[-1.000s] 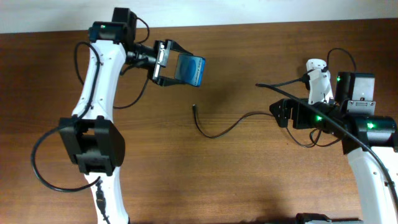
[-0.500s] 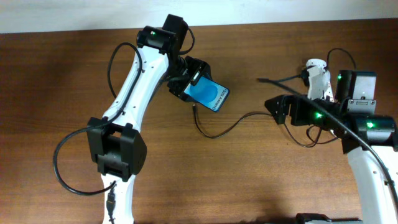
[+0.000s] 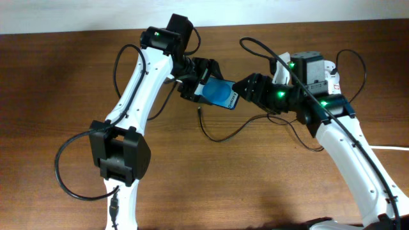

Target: Plug charger to phone and switch on socket

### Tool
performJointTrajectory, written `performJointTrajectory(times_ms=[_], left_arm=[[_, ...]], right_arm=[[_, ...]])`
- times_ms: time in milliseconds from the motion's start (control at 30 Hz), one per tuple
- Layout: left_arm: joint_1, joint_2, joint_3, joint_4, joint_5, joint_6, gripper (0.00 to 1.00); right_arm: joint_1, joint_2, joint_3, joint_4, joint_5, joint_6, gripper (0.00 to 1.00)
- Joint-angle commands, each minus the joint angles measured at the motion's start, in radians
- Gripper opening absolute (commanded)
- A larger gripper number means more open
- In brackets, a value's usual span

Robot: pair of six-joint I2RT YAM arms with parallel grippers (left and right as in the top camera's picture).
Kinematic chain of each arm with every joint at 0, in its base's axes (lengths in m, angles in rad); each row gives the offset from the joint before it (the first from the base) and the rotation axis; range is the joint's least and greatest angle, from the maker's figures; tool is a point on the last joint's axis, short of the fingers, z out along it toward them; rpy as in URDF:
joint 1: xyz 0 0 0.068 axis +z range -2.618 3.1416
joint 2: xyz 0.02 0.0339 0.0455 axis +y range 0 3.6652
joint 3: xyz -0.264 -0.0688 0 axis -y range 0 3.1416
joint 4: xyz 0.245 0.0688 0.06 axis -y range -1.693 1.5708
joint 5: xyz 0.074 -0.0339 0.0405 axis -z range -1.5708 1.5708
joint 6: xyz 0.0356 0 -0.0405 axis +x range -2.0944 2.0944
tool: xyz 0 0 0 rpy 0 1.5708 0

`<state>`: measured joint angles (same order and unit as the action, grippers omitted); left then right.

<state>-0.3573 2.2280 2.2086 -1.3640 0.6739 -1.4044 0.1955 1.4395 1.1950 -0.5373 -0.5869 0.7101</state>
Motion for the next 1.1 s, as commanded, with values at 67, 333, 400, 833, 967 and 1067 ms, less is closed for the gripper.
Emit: performJointTrajectory(times_ms=[67, 333, 400, 833, 967, 1067], left_arm=[[-0.003, 0.000, 0.016, 0.003, 0.084, -0.016, 0.00], [-0.003, 0.000, 0.016, 0.002, 0.090, -0.016, 0.00], [-0.003, 0.000, 0.016, 0.002, 0.090, -0.016, 0.00], [-0.003, 0.000, 0.016, 0.002, 0.090, -0.016, 0.00], [-0.003, 0.000, 0.016, 0.002, 0.090, -0.016, 0.15], [-0.003, 0.000, 0.016, 0.002, 0.089, -0.016, 0.65]], right_arm=[[0.067, 0.056, 0.014, 0.025, 0.061, 0.096, 0.68], [0.126, 0.127, 0.014, 0.100, 0.115, 0.091, 0.45], [0.126, 0.127, 0.014, 0.109, 0.144, 0.092, 0.34], [0.126, 0.127, 0.014, 0.111, 0.128, 0.092, 0.04], [0.126, 0.127, 0.014, 0.108, 0.127, 0.092, 0.04], [0.125, 0.127, 0.014, 0.108, 0.127, 0.092, 0.04]])
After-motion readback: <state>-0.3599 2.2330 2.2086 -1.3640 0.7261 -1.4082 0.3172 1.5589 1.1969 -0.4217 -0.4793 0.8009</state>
